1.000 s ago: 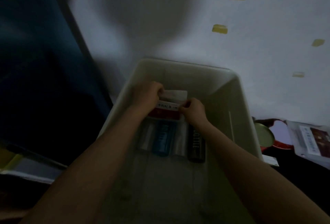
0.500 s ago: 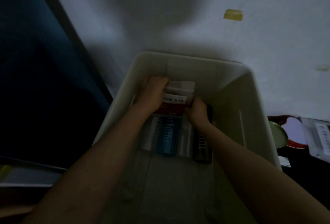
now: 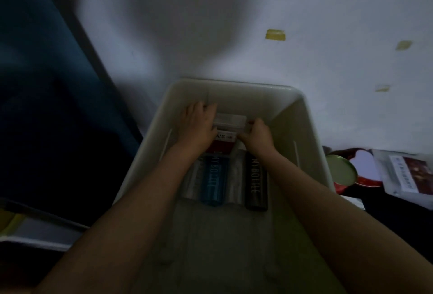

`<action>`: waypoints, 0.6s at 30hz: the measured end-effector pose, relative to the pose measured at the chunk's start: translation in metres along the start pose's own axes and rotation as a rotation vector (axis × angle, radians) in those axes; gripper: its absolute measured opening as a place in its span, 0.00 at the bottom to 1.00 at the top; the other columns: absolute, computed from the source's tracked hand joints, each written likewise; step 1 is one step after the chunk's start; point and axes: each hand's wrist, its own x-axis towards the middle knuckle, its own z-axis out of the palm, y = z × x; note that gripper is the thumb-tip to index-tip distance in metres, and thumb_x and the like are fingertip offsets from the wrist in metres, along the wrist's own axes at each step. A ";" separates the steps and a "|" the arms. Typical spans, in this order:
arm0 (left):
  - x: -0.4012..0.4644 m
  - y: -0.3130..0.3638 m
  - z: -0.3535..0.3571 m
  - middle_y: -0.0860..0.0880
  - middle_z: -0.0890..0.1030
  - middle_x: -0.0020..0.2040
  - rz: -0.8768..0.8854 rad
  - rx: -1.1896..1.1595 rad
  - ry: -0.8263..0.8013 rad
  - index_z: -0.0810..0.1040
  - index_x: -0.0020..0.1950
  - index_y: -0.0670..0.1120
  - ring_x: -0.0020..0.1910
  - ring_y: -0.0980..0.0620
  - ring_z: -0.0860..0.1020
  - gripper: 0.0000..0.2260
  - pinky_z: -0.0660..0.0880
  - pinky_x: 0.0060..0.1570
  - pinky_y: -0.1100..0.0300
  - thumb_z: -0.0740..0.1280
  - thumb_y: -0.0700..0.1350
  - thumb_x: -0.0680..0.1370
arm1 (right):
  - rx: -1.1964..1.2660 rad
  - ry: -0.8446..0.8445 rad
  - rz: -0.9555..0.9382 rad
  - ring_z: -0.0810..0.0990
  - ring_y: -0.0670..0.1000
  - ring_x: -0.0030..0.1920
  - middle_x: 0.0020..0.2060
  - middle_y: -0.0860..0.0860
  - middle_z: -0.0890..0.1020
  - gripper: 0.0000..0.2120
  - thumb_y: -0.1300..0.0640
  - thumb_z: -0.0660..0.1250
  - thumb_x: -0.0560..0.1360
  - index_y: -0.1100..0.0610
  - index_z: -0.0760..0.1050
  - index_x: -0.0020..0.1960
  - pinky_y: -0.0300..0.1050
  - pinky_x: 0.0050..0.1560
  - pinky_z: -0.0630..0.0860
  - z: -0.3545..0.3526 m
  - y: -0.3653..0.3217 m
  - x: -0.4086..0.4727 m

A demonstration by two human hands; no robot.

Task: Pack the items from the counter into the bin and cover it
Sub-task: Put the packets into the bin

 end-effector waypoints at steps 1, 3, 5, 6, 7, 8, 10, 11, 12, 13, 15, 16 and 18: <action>-0.001 0.005 -0.004 0.40 0.68 0.64 0.004 -0.023 0.009 0.64 0.71 0.46 0.63 0.41 0.67 0.25 0.66 0.64 0.49 0.65 0.44 0.75 | -0.002 0.023 -0.027 0.75 0.59 0.60 0.60 0.61 0.74 0.22 0.60 0.69 0.72 0.65 0.68 0.63 0.45 0.54 0.72 -0.007 -0.003 -0.004; -0.004 0.019 -0.014 0.41 0.69 0.63 0.010 -0.086 0.035 0.65 0.71 0.45 0.63 0.42 0.68 0.23 0.67 0.63 0.49 0.64 0.43 0.76 | 0.031 0.082 -0.086 0.75 0.57 0.58 0.60 0.60 0.75 0.22 0.60 0.68 0.73 0.63 0.68 0.64 0.45 0.54 0.73 -0.024 -0.011 -0.013; -0.006 0.038 -0.021 0.41 0.71 0.63 0.020 -0.194 0.073 0.68 0.68 0.43 0.62 0.42 0.70 0.21 0.69 0.61 0.50 0.65 0.41 0.75 | 0.084 0.156 -0.149 0.75 0.53 0.54 0.57 0.57 0.76 0.19 0.61 0.68 0.73 0.62 0.69 0.63 0.41 0.50 0.71 -0.045 -0.017 -0.024; -0.007 0.048 -0.023 0.41 0.72 0.62 0.031 -0.255 0.088 0.70 0.66 0.42 0.61 0.43 0.71 0.20 0.70 0.60 0.50 0.65 0.40 0.74 | 0.115 0.189 -0.177 0.74 0.50 0.51 0.54 0.56 0.76 0.18 0.61 0.67 0.74 0.62 0.70 0.62 0.38 0.48 0.69 -0.057 -0.020 -0.030; -0.008 0.060 -0.024 0.41 0.73 0.60 0.043 -0.317 0.099 0.71 0.64 0.41 0.60 0.43 0.72 0.19 0.71 0.59 0.51 0.66 0.39 0.74 | 0.149 0.218 -0.200 0.74 0.48 0.49 0.51 0.54 0.76 0.16 0.62 0.67 0.74 0.61 0.71 0.61 0.36 0.46 0.68 -0.070 -0.021 -0.036; -0.010 0.072 -0.024 0.41 0.75 0.58 0.053 -0.376 0.105 0.73 0.62 0.41 0.58 0.44 0.73 0.17 0.72 0.57 0.52 0.66 0.38 0.73 | 0.179 0.243 -0.217 0.73 0.47 0.48 0.49 0.53 0.76 0.14 0.62 0.66 0.74 0.61 0.71 0.60 0.35 0.46 0.68 -0.083 -0.020 -0.042; -0.014 0.099 -0.025 0.44 0.76 0.52 0.057 -0.480 0.105 0.74 0.60 0.41 0.53 0.46 0.75 0.15 0.74 0.54 0.53 0.66 0.37 0.73 | 0.209 0.297 -0.245 0.74 0.47 0.49 0.50 0.53 0.77 0.13 0.62 0.64 0.75 0.60 0.71 0.59 0.38 0.48 0.70 -0.111 -0.015 -0.052; -0.016 0.113 -0.024 0.46 0.75 0.49 0.063 -0.519 0.106 0.74 0.59 0.41 0.51 0.47 0.75 0.14 0.73 0.52 0.55 0.65 0.37 0.73 | 0.219 0.320 -0.250 0.75 0.48 0.49 0.52 0.53 0.77 0.12 0.62 0.64 0.75 0.59 0.72 0.59 0.39 0.50 0.71 -0.124 -0.011 -0.055; -0.018 0.128 -0.024 0.47 0.74 0.47 0.068 -0.545 0.102 0.74 0.59 0.41 0.49 0.48 0.75 0.14 0.72 0.51 0.57 0.65 0.37 0.73 | 0.233 0.338 -0.245 0.75 0.48 0.49 0.52 0.54 0.77 0.12 0.62 0.63 0.75 0.59 0.72 0.59 0.38 0.50 0.71 -0.138 -0.005 -0.058; -0.019 0.144 -0.023 0.48 0.74 0.47 0.076 -0.568 0.094 0.74 0.59 0.41 0.48 0.50 0.74 0.14 0.71 0.50 0.59 0.65 0.37 0.73 | 0.246 0.352 -0.231 0.75 0.48 0.48 0.53 0.54 0.77 0.12 0.62 0.63 0.75 0.59 0.72 0.59 0.38 0.49 0.71 -0.151 0.003 -0.061; -0.022 0.177 -0.018 0.49 0.74 0.47 0.098 -0.617 0.072 0.74 0.59 0.41 0.46 0.52 0.73 0.13 0.70 0.48 0.61 0.65 0.37 0.74 | 0.263 0.389 -0.199 0.75 0.48 0.47 0.53 0.54 0.78 0.12 0.62 0.63 0.75 0.59 0.72 0.59 0.37 0.47 0.70 -0.177 0.023 -0.066; -0.023 0.195 -0.015 0.49 0.74 0.47 0.109 -0.646 0.052 0.74 0.59 0.41 0.46 0.53 0.73 0.13 0.70 0.47 0.63 0.65 0.37 0.75 | 0.263 0.408 -0.185 0.75 0.48 0.47 0.53 0.55 0.78 0.12 0.63 0.62 0.75 0.59 0.72 0.58 0.36 0.45 0.70 -0.189 0.035 -0.069; -0.027 0.228 -0.007 0.48 0.74 0.48 0.122 -0.692 -0.003 0.74 0.60 0.41 0.46 0.54 0.73 0.13 0.70 0.46 0.65 0.64 0.37 0.75 | 0.266 0.430 -0.153 0.74 0.48 0.47 0.53 0.55 0.77 0.12 0.63 0.62 0.75 0.59 0.72 0.59 0.35 0.43 0.70 -0.213 0.060 -0.076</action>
